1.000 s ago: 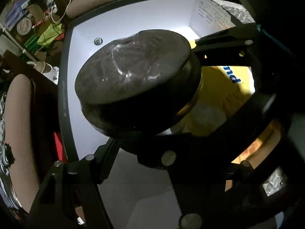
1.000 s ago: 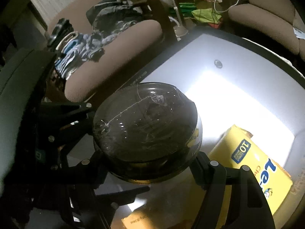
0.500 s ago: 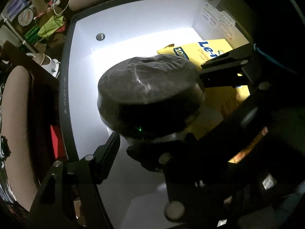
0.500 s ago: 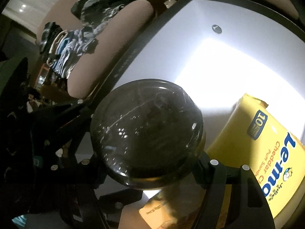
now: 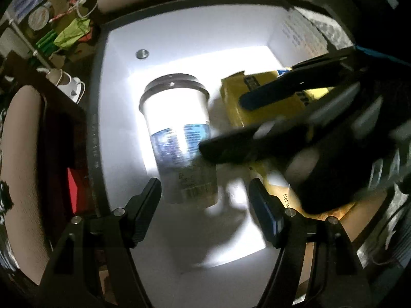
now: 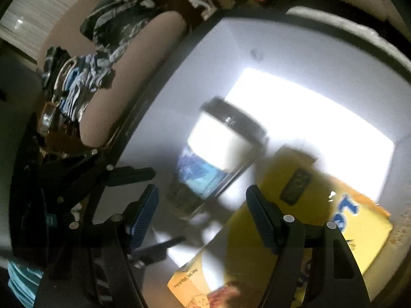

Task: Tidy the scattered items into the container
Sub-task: 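Open both tools and release the jar inside the box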

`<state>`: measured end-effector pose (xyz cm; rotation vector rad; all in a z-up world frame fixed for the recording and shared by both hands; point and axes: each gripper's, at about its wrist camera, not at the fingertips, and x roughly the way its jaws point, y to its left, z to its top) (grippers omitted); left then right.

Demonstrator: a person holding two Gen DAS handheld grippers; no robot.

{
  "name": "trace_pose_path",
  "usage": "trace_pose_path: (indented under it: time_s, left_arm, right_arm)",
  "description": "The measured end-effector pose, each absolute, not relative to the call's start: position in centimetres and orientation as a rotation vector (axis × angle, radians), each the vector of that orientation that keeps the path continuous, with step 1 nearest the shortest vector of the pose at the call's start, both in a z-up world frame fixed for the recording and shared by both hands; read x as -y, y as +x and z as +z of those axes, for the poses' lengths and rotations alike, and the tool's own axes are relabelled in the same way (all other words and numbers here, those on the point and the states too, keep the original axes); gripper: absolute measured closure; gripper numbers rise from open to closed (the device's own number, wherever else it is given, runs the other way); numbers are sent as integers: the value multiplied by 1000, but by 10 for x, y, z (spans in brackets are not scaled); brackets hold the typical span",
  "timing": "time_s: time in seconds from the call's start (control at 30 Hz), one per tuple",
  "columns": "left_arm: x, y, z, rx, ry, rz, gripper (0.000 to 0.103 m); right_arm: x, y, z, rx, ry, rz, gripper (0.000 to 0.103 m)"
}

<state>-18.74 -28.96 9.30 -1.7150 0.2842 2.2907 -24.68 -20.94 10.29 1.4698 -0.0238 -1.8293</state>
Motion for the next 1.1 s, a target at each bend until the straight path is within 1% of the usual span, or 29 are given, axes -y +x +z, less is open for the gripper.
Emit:
trace_pose_path:
  time_s: [0.1,0.17,0.2,0.23,0.27,0.3,0.33,0.4,0.43,0.5,0.63,0.73,0.83,0.9,0.93,1.0,1.1]
  left_arm:
    - [301,-182,104,-238,-1696,2329,35]
    - [311,-179,114,-174,-1656,2351,35]
    - [316,-181,117,-146,-1629,2362,32]
    - [320,-178,124,-100,-1584,2379,23]
    - [323,-176,128,-65,-1556,2386,17]
    - [326,-173,132,-28,-1528,2394,9]
    - [330,-171,136,15,-1496,2409,5]
    - [335,-167,143,102,-1452,2423,0]
    - [340,-166,145,148,-1436,2423,0]
    - [349,-163,149,245,-1408,2420,0]
    - [373,-155,153,477,-1349,2427,0]
    - [386,-151,152,585,-1324,2425,0]
    - [390,-151,149,569,-1338,2414,0]
    - [388,-150,147,538,-1346,2417,0]
    - [381,-145,149,518,-1355,2422,0]
    - [376,-146,149,491,-1357,2420,0]
    - [369,-143,150,498,-1344,2393,0]
  right_arm:
    - [205,-251,113,33,1414,-1898,29]
    - [206,-254,119,48,1362,-1932,29]
    - [206,-255,121,54,1343,-1947,29]
    - [208,-257,122,63,1324,-1960,29]
    - [209,-259,122,66,1317,-1962,29]
    - [213,-261,120,57,1318,-1966,29]
    - [218,-265,117,41,1331,-1967,29]
    - [225,-272,110,20,1363,-1964,29]
    - [226,-276,108,25,1371,-1966,27]
    - [228,-282,104,53,1375,-1970,19]
    - [234,-294,95,42,1404,-1975,19]
    - [237,-300,89,77,1412,-1960,19]
    - [245,-300,83,37,1429,-1935,20]
    - [252,-296,82,-25,1422,-1920,31]
    - [254,-292,82,-64,1409,-1925,33]
    - [256,-289,83,-81,1408,-1900,39]
    - [258,-281,84,-103,1415,-1869,40]
